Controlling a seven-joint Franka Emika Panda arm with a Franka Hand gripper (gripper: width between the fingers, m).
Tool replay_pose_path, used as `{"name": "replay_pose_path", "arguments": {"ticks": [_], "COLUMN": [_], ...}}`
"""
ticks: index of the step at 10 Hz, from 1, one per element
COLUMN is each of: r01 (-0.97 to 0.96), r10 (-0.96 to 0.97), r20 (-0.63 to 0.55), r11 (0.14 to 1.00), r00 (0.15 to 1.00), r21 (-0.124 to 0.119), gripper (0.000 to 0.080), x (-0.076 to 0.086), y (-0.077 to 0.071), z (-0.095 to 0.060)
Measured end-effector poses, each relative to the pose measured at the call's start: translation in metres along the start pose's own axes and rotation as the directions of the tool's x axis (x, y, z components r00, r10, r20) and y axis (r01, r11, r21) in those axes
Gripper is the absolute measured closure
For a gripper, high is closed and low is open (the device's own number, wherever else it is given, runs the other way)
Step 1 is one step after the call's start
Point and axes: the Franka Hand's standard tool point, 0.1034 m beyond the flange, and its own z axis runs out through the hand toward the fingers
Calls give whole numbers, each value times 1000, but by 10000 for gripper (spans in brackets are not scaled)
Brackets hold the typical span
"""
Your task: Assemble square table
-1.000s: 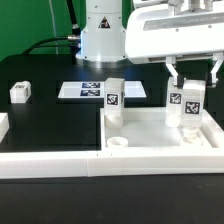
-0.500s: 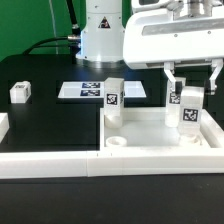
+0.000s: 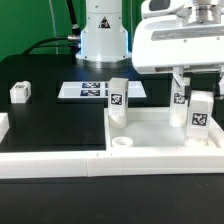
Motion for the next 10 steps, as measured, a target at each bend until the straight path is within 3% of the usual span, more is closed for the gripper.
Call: {"name": "replay_pose_path", "arguments": {"ticks": [6, 7, 8, 9, 10], "r01": [-28, -28, -28, -28, -27], "r10": [28, 28, 28, 27, 27], "r20": [-7, -6, -6, -6, -5], "r11": [1000, 1000, 1000, 1000, 1000], "r00": [1000, 1000, 1000, 1000, 1000], "r21": [-9, -9, -9, -10, -10], "gripper": [505, 283, 283, 171, 154], "x": [-7, -7, -8, -8, -8], "y": [-4, -4, -4, -4, -4], "z": [-1, -1, -1, 0, 0]}}
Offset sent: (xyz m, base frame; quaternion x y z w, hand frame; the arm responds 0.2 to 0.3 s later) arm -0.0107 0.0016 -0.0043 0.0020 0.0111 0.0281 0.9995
